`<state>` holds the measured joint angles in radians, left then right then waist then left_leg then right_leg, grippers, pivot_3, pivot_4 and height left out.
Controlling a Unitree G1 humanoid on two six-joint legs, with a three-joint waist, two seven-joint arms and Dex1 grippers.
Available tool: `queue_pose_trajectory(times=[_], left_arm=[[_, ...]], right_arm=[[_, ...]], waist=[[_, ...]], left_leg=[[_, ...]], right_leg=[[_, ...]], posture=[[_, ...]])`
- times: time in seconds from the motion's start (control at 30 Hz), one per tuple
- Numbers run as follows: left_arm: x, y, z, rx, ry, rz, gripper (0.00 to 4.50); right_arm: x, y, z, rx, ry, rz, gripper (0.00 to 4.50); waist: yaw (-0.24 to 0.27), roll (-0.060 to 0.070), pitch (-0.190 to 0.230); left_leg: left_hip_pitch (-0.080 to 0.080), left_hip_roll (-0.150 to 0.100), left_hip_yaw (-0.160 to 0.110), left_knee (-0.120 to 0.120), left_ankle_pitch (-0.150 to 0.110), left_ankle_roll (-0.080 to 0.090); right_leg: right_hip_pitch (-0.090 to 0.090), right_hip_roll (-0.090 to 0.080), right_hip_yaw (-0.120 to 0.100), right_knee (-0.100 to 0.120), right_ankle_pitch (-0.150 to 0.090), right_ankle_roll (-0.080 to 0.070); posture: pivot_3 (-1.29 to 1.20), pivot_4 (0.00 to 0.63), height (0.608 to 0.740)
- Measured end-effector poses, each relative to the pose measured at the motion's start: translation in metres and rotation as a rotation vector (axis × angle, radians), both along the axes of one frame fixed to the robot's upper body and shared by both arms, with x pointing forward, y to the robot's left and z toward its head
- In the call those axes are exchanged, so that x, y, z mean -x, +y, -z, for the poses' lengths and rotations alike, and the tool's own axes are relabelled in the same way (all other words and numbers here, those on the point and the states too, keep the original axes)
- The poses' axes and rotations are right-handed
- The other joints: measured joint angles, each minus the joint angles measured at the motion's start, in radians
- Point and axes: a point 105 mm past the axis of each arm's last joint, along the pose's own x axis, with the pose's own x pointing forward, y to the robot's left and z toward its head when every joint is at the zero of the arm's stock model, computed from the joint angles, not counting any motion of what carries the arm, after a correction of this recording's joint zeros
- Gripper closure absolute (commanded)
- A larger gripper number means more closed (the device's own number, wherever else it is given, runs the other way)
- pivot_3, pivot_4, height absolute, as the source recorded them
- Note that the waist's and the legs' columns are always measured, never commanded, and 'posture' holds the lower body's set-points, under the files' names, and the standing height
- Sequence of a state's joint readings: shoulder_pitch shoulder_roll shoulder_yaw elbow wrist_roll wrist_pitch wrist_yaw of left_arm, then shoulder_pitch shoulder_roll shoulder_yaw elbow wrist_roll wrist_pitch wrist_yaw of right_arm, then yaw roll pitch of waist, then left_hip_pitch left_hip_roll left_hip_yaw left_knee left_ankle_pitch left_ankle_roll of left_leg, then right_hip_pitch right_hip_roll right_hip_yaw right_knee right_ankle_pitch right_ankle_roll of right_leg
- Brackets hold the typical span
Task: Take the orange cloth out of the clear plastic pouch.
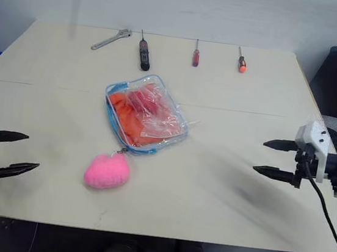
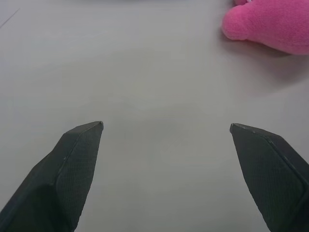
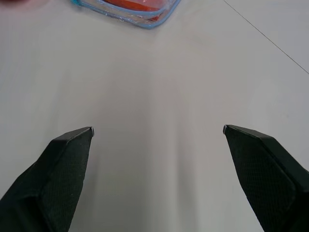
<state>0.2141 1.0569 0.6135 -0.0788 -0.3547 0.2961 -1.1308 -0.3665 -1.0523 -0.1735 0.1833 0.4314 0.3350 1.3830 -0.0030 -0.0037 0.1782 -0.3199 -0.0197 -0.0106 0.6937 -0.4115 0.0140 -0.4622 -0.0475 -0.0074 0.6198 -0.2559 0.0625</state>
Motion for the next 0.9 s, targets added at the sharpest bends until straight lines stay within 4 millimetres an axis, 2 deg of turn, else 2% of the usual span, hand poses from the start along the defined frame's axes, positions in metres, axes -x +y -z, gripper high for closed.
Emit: queue_pose_trajectory(times=[0.17,0.5,0.9], left_arm=[[0.002,-0.003,0.0,-0.003,0.004,0.01,0.03],[-0.008,-0.006,-0.006,0.02,-0.037,-0.016,0.03],[-0.016,-0.024,-0.013,0.13,-0.014,0.018,0.03]], right_arm=[[0.001,0.002,0.001,0.003,0.004,-0.002,0.0],[-0.004,0.009,0.005,-0.025,-0.03,0.013,0.0],[-0.005,0.027,0.005,-0.048,-0.065,0.005,0.0]], waist=[[0.0,0.0,0.0],[0.0,0.0,0.0],[0.0,0.0,0.0]], left_leg=[[0.0,0.0,0.0,0.0,0.0,0.0],[0.0,0.0,0.0,0.0,0.0,0.0],[0.0,0.0,0.0,0.0,0.0,-0.001]], right_leg=[[0.0,0.0,0.0,0.0,0.0,0.0],[0.0,0.0,0.0,0.0,0.0,0.0],[0.0,0.0,0.0,0.001,0.0,0.0]], posture=[[0.0,0.15,0.74],[0.0,0.15,0.74],[0.0,0.15,0.74]])
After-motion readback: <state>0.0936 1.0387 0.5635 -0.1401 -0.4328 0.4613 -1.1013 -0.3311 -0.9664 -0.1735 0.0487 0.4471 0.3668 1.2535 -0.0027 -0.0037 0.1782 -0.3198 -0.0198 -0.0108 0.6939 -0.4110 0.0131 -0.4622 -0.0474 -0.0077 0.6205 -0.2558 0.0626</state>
